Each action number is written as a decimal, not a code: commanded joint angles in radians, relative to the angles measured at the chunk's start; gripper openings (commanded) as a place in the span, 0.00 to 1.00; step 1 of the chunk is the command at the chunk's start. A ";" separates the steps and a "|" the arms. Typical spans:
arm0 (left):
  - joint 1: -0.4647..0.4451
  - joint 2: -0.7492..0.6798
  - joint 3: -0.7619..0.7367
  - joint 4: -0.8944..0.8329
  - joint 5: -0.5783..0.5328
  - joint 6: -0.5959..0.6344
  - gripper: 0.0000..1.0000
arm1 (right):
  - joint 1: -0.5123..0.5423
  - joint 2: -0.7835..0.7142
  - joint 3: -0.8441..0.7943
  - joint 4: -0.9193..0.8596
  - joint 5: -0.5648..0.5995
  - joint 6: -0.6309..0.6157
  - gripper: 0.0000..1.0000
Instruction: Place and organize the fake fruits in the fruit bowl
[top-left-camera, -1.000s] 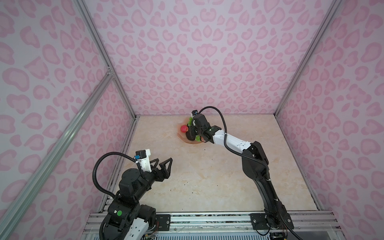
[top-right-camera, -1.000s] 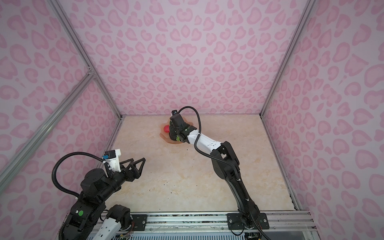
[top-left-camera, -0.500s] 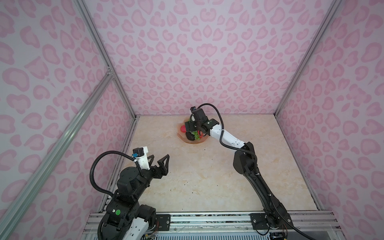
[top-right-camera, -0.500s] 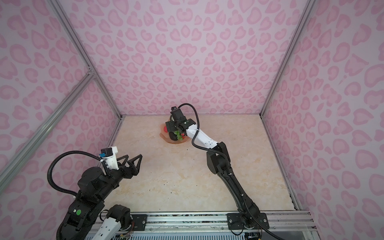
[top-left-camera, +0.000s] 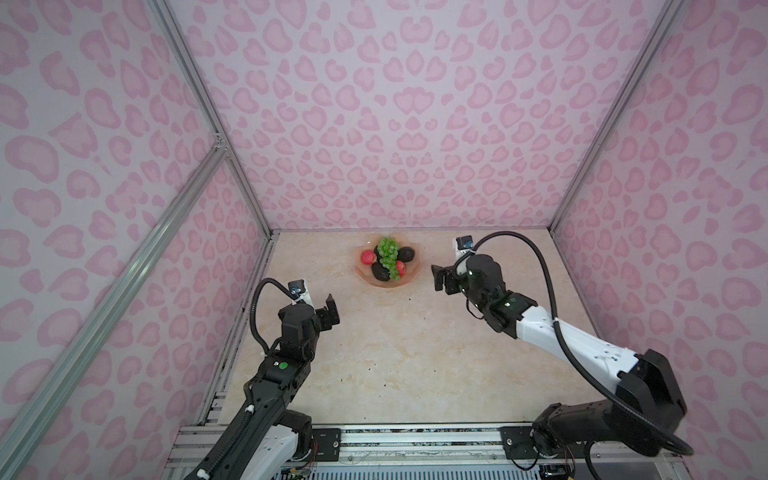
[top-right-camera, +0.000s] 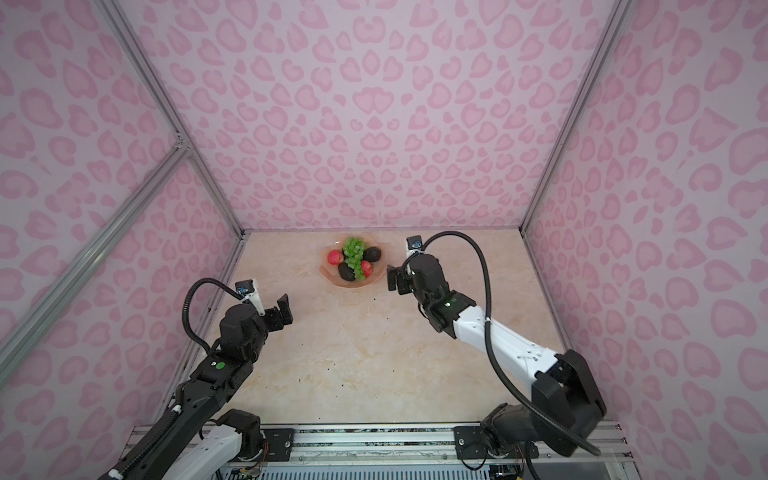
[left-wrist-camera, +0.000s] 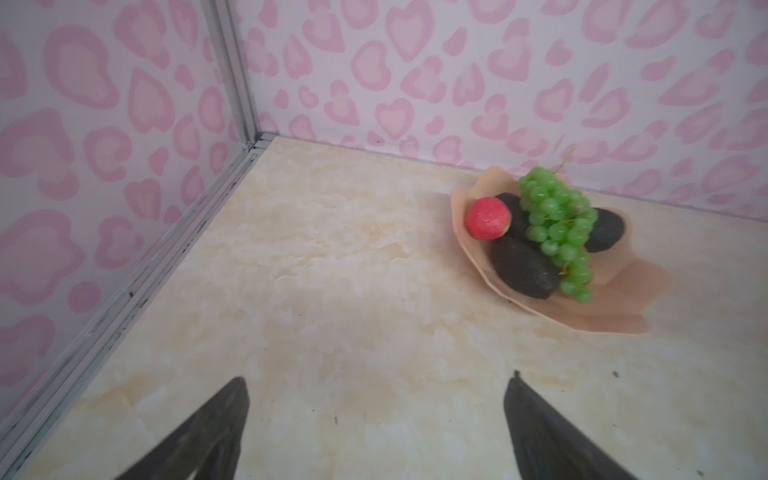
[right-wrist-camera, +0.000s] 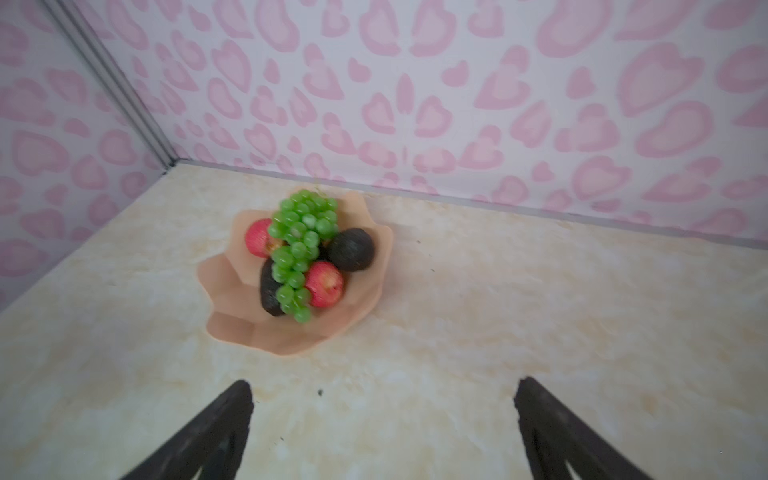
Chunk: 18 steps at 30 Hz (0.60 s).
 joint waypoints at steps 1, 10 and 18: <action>0.035 0.043 -0.057 0.389 -0.134 0.077 0.97 | -0.056 -0.142 -0.203 0.100 0.124 -0.035 0.99; 0.228 0.401 -0.221 0.827 -0.001 0.106 0.97 | -0.301 -0.335 -0.559 0.306 0.235 -0.105 0.99; 0.273 0.679 -0.190 1.081 0.171 0.130 0.98 | -0.423 -0.097 -0.638 0.693 0.183 -0.191 0.99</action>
